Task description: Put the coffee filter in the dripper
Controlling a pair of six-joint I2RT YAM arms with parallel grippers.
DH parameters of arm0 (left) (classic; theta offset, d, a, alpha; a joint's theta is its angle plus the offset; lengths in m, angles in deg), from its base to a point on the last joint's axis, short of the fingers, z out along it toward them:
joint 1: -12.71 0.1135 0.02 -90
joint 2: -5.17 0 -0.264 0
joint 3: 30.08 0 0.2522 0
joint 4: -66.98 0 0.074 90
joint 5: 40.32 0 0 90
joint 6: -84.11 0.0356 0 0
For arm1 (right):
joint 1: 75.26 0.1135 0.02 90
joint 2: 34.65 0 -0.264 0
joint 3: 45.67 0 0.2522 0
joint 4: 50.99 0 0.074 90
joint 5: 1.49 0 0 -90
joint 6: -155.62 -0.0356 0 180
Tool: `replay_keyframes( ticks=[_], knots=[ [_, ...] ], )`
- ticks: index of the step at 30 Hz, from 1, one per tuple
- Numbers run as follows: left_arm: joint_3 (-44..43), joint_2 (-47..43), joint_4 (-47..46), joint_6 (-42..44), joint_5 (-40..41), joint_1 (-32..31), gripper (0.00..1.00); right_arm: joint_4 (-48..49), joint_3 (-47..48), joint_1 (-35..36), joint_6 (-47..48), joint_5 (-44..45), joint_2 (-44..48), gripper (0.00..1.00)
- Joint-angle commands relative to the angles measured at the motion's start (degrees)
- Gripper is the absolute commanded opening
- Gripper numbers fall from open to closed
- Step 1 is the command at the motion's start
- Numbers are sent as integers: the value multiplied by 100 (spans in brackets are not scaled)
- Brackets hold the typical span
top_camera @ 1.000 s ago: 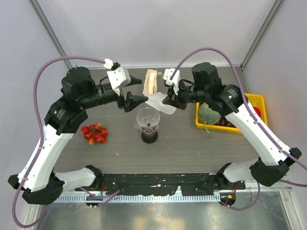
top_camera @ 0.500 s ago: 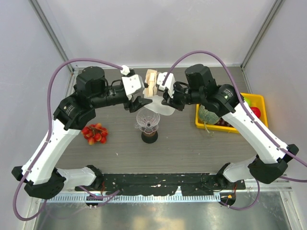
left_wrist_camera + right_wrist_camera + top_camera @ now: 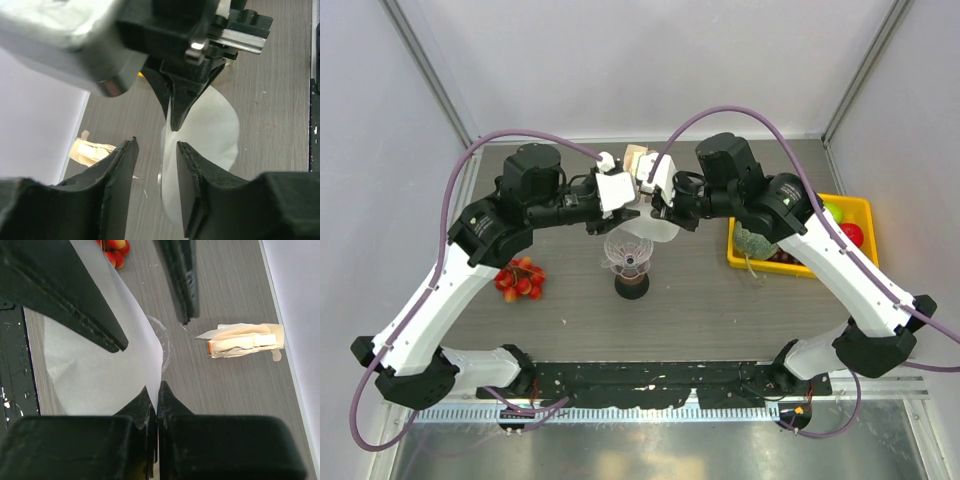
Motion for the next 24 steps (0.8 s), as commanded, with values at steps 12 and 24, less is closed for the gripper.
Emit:
replay_keyframes(
  ticks=[12, 24],
  knots=[
    [309, -205, -281, 84, 343, -70, 0, 552, 323, 87, -316, 484, 230, 68],
    [89, -144, -1107, -1900, -1438, 1115, 0, 1326, 26, -1072, -862, -1491, 1434, 96]
  ],
)
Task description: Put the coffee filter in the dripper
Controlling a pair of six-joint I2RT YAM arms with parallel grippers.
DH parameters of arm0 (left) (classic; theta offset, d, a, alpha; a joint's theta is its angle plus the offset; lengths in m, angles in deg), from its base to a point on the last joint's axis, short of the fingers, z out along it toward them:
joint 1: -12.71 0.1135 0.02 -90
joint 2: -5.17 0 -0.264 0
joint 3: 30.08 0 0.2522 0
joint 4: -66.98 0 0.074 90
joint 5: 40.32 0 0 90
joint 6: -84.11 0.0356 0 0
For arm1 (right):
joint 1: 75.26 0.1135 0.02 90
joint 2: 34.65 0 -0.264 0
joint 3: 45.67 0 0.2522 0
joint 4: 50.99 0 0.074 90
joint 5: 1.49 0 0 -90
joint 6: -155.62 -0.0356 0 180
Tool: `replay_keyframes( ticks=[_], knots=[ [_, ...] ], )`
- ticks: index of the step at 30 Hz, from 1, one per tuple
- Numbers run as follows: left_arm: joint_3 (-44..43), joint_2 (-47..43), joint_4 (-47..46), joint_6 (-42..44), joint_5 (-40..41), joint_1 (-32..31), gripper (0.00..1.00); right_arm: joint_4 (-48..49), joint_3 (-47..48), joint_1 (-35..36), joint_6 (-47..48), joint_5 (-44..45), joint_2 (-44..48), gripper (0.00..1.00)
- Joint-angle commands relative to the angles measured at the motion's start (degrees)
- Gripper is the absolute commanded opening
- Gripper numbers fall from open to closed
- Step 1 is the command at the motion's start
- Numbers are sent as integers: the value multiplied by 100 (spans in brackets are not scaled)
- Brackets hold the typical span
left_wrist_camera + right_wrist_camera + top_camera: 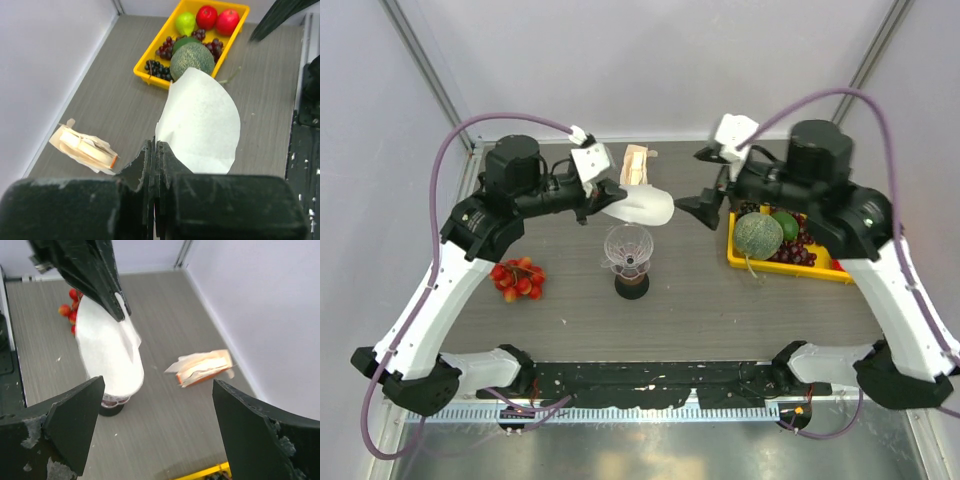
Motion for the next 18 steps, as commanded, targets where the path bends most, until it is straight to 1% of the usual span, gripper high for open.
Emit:
replay_keyframes(
  ticks=[1, 4, 8, 11, 14, 18],
  knots=[
    [-219, -33, -902, -1273, -1201, 537, 0, 605, -215, -341, 6, -1083, 820, 95],
    [-149, -76, -1421, -1731, -1800, 696, 0, 500, -917, -341, 297, -1250, 1129, 96],
    [-25, -156, -1966, -2275, -2239, 696, 0, 534, -1323, -341, 350, -1215, 1217, 96],
    [-104, -94, -2168, -2575, -2591, 696, 0, 674, -1341, -332, 185, -1250, 1059, 95],
    [-183, -24, -2213, -2804, -2811, 696, 0, 1070, -1306, -341, -36, -1285, 910, 96],
    [-175, -33, -2134, -2849, -2733, 679, 0, 1264, -1087, -315, -194, -1504, 699, 98]
  ],
)
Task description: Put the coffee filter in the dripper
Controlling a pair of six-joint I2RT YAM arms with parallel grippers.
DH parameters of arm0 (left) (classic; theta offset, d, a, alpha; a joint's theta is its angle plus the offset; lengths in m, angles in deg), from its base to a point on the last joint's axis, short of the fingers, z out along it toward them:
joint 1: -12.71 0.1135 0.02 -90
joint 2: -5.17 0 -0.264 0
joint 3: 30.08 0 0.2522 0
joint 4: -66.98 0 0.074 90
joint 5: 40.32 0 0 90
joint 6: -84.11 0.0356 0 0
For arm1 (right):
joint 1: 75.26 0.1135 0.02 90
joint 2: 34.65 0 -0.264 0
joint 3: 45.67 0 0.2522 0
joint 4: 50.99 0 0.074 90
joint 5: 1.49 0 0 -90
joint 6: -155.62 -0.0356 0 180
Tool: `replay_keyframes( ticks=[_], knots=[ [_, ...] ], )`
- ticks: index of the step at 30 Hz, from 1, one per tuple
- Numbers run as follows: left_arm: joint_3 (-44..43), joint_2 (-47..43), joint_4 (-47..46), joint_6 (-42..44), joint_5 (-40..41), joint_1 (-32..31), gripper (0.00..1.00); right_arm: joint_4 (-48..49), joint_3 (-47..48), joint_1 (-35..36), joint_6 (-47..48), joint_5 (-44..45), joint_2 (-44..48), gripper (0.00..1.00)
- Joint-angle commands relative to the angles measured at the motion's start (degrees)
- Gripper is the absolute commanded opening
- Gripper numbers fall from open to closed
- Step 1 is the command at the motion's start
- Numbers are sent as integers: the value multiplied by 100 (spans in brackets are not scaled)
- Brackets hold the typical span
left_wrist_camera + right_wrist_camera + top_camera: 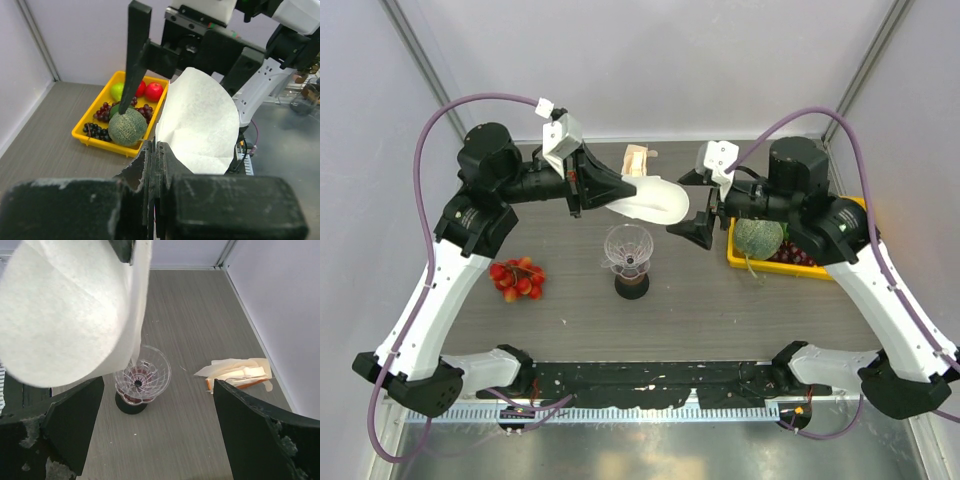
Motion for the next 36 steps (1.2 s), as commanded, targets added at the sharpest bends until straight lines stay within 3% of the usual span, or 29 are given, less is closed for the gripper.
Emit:
replay_keyframes(
  ticks=[1, 5, 13, 14, 17, 18, 22, 27, 29, 31, 36],
  knots=[
    [-149, -33, -257, -300, -230, -14, 0, 628, 321, 37, -289, -333, -53, 99],
    [-87, -59, -46, -160, -11, -49, 0, 585, 471, 187, -359, -378, -124, 100],
    [-43, -59, 130, 25, 315, -67, 0, 391, 682, 231, -350, -422, -141, 82],
    [-52, -50, 130, 25, 289, -75, 0, 391, 691, 231, -342, -352, -141, 70],
    [-17, -68, 130, 60, 280, -84, 0, 330, 761, 222, -333, -202, -203, 46],
    [-8, -76, 139, 69, 289, -84, 0, 260, 787, 231, -333, -132, -220, 31],
    [-17, -103, 209, 148, 350, -84, 0, 101, 866, 222, -298, -61, -247, 7],
    [-8, -112, 315, 279, 263, -84, 0, 31, 858, 222, -131, -184, -238, 5],
    [-52, -103, 402, 402, 245, -93, 11, -100, 875, 231, -34, -289, -247, 5],
    [-148, -77, 648, 753, 288, -189, 32, -171, 910, 231, 62, -395, -264, 5],
    [-465, 11, 1868, 2229, 999, -733, 38, -549, 1130, 240, 335, -614, -466, 5]
  ],
)
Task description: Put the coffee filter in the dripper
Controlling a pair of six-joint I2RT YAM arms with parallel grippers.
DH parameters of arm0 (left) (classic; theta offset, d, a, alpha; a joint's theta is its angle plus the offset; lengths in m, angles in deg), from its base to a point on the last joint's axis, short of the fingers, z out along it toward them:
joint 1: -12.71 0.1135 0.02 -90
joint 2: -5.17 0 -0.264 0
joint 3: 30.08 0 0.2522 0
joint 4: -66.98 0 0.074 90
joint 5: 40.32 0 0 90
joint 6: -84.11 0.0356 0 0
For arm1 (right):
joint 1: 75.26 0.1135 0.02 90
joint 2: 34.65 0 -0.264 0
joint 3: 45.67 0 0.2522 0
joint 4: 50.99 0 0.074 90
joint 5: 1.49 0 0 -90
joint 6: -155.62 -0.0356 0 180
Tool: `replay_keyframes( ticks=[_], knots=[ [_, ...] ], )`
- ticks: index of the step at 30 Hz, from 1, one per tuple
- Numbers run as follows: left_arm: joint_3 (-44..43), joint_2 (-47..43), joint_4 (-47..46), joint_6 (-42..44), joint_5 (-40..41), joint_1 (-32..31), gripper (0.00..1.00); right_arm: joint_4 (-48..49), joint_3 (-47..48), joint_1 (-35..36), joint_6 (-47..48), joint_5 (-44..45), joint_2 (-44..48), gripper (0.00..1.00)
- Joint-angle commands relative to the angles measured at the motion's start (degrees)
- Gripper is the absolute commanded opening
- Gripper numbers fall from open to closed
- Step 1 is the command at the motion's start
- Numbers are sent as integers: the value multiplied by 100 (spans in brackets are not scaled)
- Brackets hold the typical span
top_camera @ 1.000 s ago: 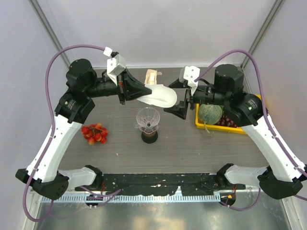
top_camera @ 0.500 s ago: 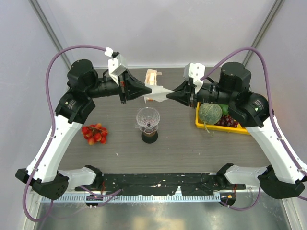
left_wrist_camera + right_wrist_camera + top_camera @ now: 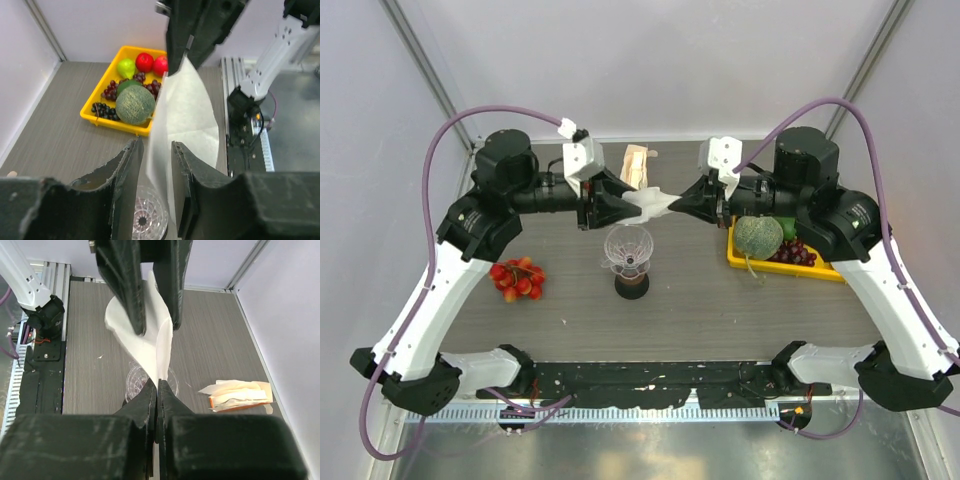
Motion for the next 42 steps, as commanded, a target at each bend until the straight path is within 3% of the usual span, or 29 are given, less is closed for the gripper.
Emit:
replay_keyframes(
  ticks=[1, 7, 13, 25, 28, 30, 31, 32, 35, 37, 42],
  knots=[
    [-377, 16, 1105, 1489, 668, -502, 38, -356, 428, 28, 346, -313, -184, 5],
    [-378, 33, 1379, 1984, 1020, -723, 36, -1024, 631, 177, 820, -270, -395, 5],
    [-421, 33, 1292, 1826, 1205, -723, 24, -1342, 605, 326, 1277, -103, -378, 5],
    [-386, 165, 1572, 2071, 1100, -846, 32, -1483, 903, 493, 1374, -120, -545, 5],
    [-404, 191, 1686, 2186, 986, -864, 21, -1509, 903, 502, 1427, -85, -536, 6],
    [-430, 192, 1757, 2204, 828, -873, 9, -1509, 877, 502, 1454, -41, -519, 9],
    [-422, 183, 1748, 2160, 758, -864, 0, -1500, 877, 502, 1454, 11, -519, 17],
    [-404, 165, 1679, 2020, 748, -864, 0, -1448, 860, 494, 1384, 73, -519, 23],
    [-352, 148, 1337, 1494, 722, -768, 0, -1369, 790, 485, 1270, 283, -484, 58],
    [-264, 104, 924, 1011, 626, -575, 0, -1290, 658, 459, 1147, 389, -413, 68],
    [26, 34, -454, -509, 178, -39, 0, -869, 53, 336, 814, 547, -89, 71]
  ],
)
